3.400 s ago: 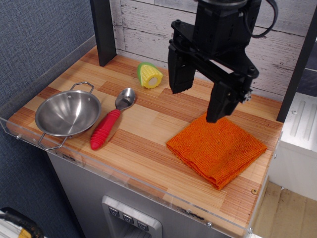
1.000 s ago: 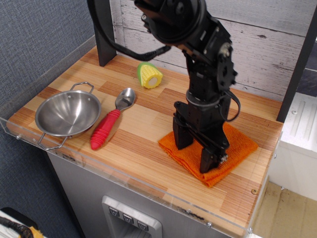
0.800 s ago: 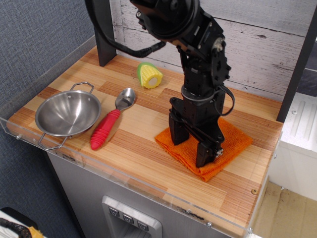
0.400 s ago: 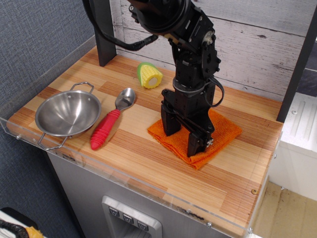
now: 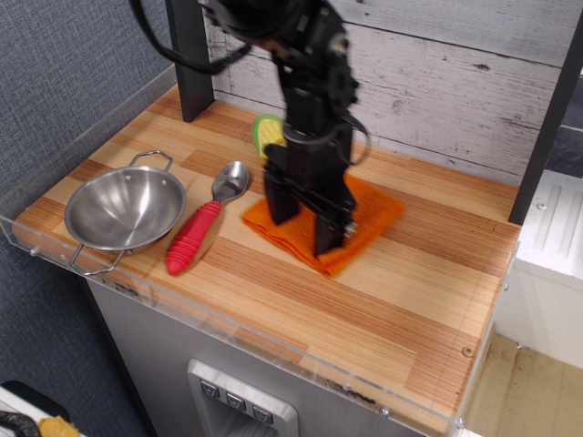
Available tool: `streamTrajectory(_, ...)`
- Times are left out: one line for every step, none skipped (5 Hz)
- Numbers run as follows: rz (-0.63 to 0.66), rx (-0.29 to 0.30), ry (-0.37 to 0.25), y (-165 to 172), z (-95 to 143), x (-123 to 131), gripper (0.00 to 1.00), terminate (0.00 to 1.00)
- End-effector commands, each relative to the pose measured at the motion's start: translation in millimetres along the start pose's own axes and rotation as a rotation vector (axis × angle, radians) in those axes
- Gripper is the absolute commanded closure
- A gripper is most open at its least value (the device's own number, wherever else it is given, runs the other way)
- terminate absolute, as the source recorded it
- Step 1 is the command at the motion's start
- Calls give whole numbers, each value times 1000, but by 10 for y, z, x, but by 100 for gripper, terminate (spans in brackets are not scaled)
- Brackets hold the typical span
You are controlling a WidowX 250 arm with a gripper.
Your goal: Move orange cloth closer to the right of the red spoon.
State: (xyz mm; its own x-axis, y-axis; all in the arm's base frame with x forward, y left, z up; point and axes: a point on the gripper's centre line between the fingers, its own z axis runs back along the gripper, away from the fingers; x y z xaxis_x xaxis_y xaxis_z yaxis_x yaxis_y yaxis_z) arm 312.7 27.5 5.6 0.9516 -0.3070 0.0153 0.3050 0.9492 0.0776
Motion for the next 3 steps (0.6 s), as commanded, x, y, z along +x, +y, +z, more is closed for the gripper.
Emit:
streamTrajectory(76,1,8,580,-91,-179,0,0)
streamTrajectory(88,-10,9,660,-124,-209,0,0)
streamTrajectory(70,-17,2,639,-111,-172,0,0)
